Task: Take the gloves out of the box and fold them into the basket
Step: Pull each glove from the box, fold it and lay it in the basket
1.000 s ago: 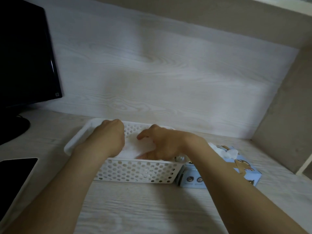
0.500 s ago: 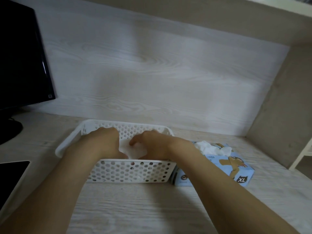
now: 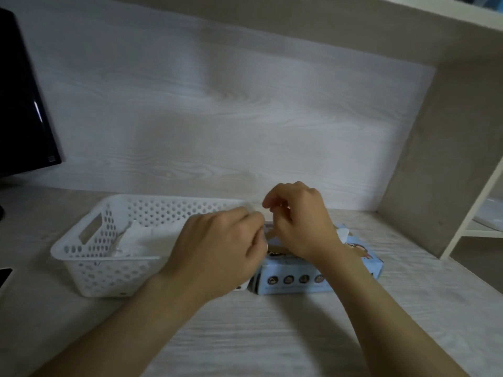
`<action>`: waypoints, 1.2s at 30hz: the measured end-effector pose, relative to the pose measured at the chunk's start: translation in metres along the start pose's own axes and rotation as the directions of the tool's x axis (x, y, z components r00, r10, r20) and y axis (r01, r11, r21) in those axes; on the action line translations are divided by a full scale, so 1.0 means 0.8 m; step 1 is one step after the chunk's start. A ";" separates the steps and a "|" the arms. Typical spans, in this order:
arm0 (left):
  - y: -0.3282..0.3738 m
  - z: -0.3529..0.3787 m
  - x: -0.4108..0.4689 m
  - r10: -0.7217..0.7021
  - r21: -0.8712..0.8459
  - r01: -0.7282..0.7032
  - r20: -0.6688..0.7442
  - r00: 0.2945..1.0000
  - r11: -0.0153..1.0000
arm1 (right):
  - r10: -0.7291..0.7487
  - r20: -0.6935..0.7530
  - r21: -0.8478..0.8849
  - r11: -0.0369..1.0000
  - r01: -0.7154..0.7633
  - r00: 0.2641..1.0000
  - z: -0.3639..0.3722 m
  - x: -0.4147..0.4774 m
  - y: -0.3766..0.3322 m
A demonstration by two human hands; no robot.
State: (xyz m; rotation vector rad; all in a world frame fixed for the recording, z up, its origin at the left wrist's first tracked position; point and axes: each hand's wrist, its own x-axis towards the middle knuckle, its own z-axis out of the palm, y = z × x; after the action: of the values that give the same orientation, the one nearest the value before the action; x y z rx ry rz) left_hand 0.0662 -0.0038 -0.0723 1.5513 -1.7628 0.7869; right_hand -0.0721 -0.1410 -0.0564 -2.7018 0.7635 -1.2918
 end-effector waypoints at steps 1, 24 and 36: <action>0.006 0.007 -0.001 0.018 0.021 -0.018 0.002 1.000 1.000 | -0.028 -0.029 -0.058 0.998 0.026 0.999 -0.003 -0.006 0.008; 0.052 0.058 -0.014 0.139 0.317 -0.178 0.140 0.980 0.932 | 0.183 0.102 0.222 0.954 -0.202 0.978 -0.021 -0.044 0.072; 0.058 0.052 -0.009 0.116 0.285 -0.140 0.098 0.988 0.948 | 0.494 -0.304 0.413 0.839 -0.354 0.814 -0.012 -0.040 0.067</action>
State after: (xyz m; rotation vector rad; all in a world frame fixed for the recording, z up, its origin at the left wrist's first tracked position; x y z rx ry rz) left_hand 0.0172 -0.0269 -0.1042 1.6885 -1.8866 1.1044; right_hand -0.1182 -0.1719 -0.0870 -1.8644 1.0046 -1.6784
